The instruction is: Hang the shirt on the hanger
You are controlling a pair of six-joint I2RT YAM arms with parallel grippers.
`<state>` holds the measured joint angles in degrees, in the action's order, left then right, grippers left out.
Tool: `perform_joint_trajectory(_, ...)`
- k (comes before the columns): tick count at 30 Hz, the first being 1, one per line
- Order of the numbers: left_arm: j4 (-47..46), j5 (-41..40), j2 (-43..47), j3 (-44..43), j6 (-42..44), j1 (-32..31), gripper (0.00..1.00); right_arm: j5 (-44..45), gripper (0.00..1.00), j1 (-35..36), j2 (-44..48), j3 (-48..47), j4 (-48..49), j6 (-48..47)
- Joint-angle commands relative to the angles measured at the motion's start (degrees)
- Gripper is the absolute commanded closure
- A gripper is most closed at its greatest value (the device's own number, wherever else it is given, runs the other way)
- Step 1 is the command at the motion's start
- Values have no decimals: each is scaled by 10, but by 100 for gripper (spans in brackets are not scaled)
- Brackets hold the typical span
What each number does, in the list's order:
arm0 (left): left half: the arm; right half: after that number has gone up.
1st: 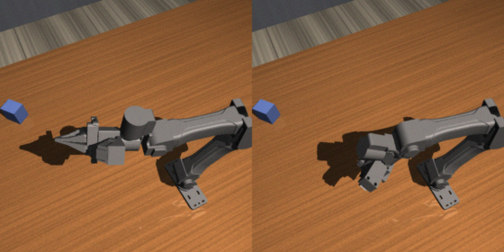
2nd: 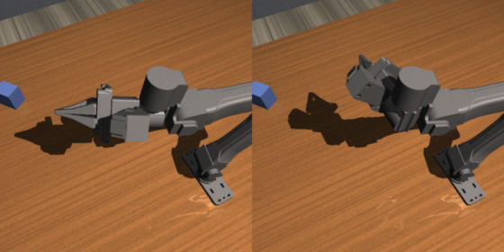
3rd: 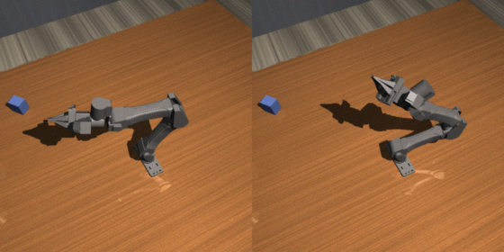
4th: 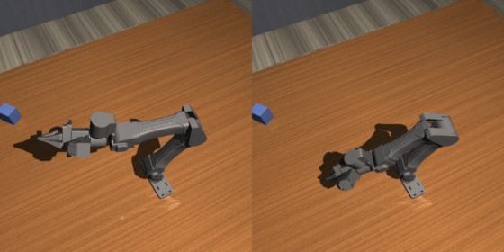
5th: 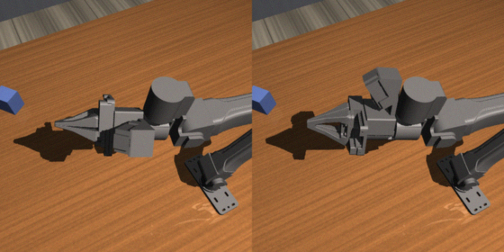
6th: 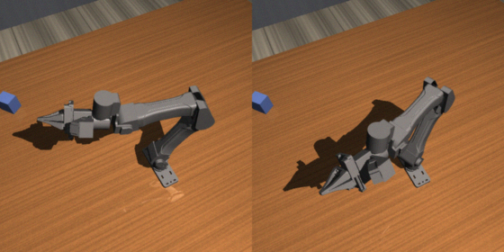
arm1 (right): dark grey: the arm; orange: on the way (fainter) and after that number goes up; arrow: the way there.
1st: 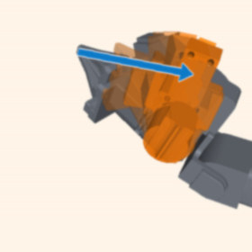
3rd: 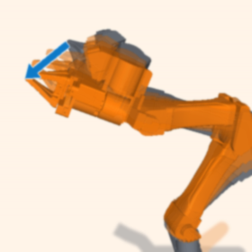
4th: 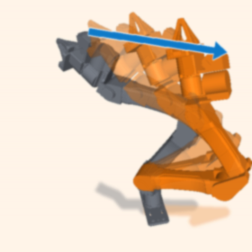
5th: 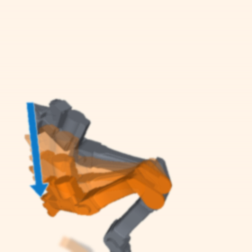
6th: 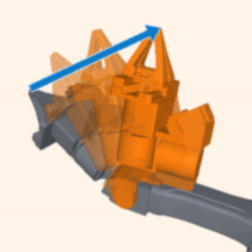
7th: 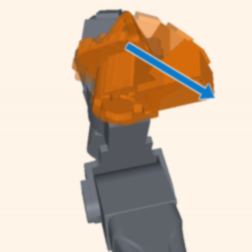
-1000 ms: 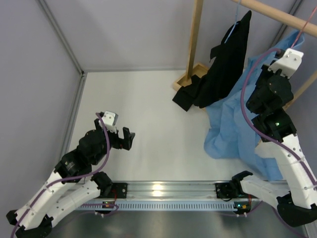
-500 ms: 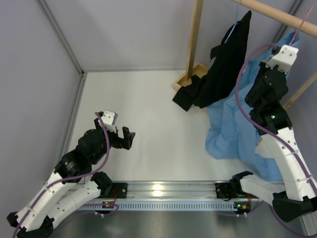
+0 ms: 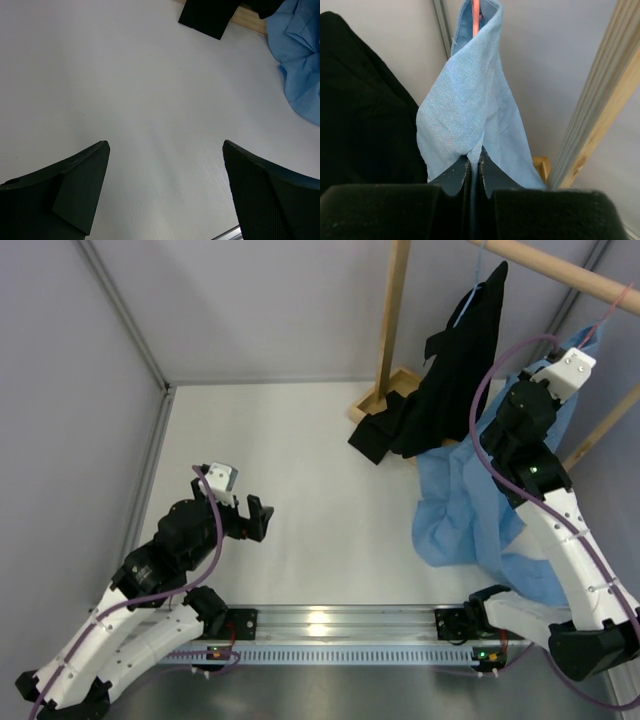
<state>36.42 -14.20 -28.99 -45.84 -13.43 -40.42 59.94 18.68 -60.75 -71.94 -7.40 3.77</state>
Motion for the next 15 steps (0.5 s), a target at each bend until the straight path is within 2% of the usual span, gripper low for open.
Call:
perform_joint_trajectory(1,-31,11,3,3,2,4,2,61,100,12,-27,-43,16,45)
perform_joint_trajectory(13,-32,18,3,4,4,4,2,84,100,32,-53,-54,-9,108)
perform_joint_trajectory(14,-32,20,3,4,4,4,2,83,99,33,-52,-51,-11,113)
perform_joint_trajectory(15,-35,22,3,5,5,4,2,79,82,33,-50,-49,-14,120)
